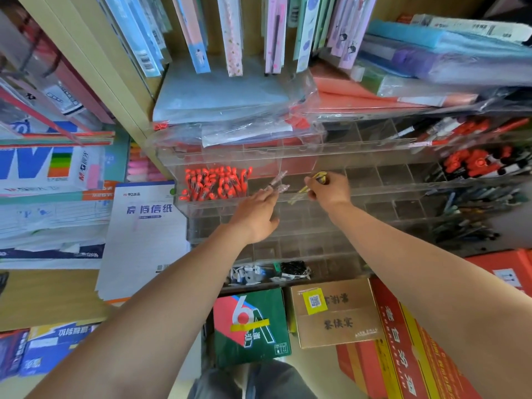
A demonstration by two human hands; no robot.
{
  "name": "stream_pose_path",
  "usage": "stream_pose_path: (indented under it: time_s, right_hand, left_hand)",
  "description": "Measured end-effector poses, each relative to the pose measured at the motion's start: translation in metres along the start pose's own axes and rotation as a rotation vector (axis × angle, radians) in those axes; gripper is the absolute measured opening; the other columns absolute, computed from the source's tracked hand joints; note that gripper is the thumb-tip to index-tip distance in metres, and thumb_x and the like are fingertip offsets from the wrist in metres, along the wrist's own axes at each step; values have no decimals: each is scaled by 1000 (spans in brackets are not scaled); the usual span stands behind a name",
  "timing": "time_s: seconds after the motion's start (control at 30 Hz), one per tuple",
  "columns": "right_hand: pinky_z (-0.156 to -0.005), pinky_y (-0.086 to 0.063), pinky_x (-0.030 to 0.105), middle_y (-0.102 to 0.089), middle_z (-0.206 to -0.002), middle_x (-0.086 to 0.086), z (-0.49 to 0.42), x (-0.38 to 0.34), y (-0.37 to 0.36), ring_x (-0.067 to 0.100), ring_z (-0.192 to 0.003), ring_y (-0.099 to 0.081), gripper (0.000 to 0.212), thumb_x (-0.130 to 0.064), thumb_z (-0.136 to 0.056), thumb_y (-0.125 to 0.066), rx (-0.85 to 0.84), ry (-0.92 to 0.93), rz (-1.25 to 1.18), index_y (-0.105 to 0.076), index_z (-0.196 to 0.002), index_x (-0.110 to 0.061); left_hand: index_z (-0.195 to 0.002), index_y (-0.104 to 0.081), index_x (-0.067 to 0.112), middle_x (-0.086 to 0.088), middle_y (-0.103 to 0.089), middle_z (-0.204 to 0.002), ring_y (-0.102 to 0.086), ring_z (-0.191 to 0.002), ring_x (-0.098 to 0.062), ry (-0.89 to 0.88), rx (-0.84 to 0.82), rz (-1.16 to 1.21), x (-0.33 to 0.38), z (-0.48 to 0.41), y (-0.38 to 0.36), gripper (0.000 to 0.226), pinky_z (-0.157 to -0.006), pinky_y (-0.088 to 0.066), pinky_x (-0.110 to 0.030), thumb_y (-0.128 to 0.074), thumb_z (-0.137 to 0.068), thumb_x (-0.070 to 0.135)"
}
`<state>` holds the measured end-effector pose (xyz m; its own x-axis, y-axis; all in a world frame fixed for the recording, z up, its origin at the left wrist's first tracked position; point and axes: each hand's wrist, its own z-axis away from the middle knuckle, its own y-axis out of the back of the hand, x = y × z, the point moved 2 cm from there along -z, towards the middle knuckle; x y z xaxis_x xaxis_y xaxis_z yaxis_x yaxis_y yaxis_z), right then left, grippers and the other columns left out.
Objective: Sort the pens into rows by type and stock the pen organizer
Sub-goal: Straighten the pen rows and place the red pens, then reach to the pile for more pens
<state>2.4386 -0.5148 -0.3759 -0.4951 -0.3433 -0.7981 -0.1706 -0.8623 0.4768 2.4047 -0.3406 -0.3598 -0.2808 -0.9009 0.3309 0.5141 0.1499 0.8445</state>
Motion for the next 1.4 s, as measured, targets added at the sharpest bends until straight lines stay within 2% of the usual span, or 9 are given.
stream_pose_path:
  time_s: [0.23,0.33,0.43,0.6,0.8,0.97,1.07,1.27,1.4]
  right_hand:
    - [-77,-59,38,-65,-105,9,10,1,11,25,-82,-67,31,-12,-88,-67,5,-12,-49,-55,-116,-9]
    - [-82,-57,42,-58,-115,6,22,5,14,27,-90,-65,45,-18,-84,-71,57,10,-8,-47,-122,-15]
    - [-80,-51,36,-54,-104,3,41,6,14,20,-87,-59,47,-25,-87,-68,155,48,42,-43,-125,-13]
    - [-68,-40,26,-59,-80,-4,89,-5,-21,4,-67,-52,14,-20,-97,-51,132,163,34,-57,-106,-12]
    - [-61,-45,28,-62,-70,2,175,-33,-137,15,-60,-55,13,-20,-96,-51,-127,345,117,-60,-95,-11]
    - [-49,-44,17,-61,-65,2,271,-55,-270,0,-46,-52,10,-10,-94,-52,-334,410,118,-61,-91,-11]
    - [-50,-45,20,-64,-69,9,327,-61,-358,9,-50,-55,12,-14,-93,-55,-424,398,151,-64,-89,-8]
    - [-49,-42,16,-63,-64,-4,418,-60,-517,-2,-46,-53,13,-15,-95,-55,-660,354,280,-63,-85,-17]
    - [-64,-50,33,-69,-75,2,448,-50,-599,16,-62,-60,10,-26,-91,-58,-760,341,398,-64,-83,-28]
  left_hand:
    - [-153,-12,18,-2,-6,-161,-6,-148,-22,-3,23,28,1,3,1,64,-118,-7,-35,-44,-99,31]
    - [-149,-28,15,-7,-22,-157,-18,-145,-25,-2,122,43,-2,9,1,55,-118,-15,-37,-46,-98,26]
    - [-137,-47,17,-6,-44,-134,-39,-126,-23,-3,245,63,-11,22,3,42,-110,-31,-36,-49,-95,22]
    - [-111,-62,18,1,-59,-113,-56,-105,-18,7,348,178,-41,62,9,21,-89,-45,-32,-49,-94,17]
    - [-90,-58,19,1,-65,-94,-59,-87,-22,117,487,242,-133,157,5,10,-67,-40,-29,-52,-91,26]
    - [-89,-56,18,-3,-67,-92,-61,-87,-25,267,498,255,-257,269,-19,16,-62,-38,-30,-52,-93,33]
    - [-96,-57,16,-3,-67,-92,-61,-87,-26,314,457,277,-337,340,-39,18,-66,-42,-32,-51,-94,34]
    - [-108,-55,18,-3,-68,-99,-62,-87,-25,509,316,388,-490,449,-97,19,-68,-46,-33,-45,-97,29]
    - [-107,-59,17,-6,-67,-106,-61,-99,-27,656,317,489,-568,495,-132,18,-79,-48,-38,-45,-97,23]
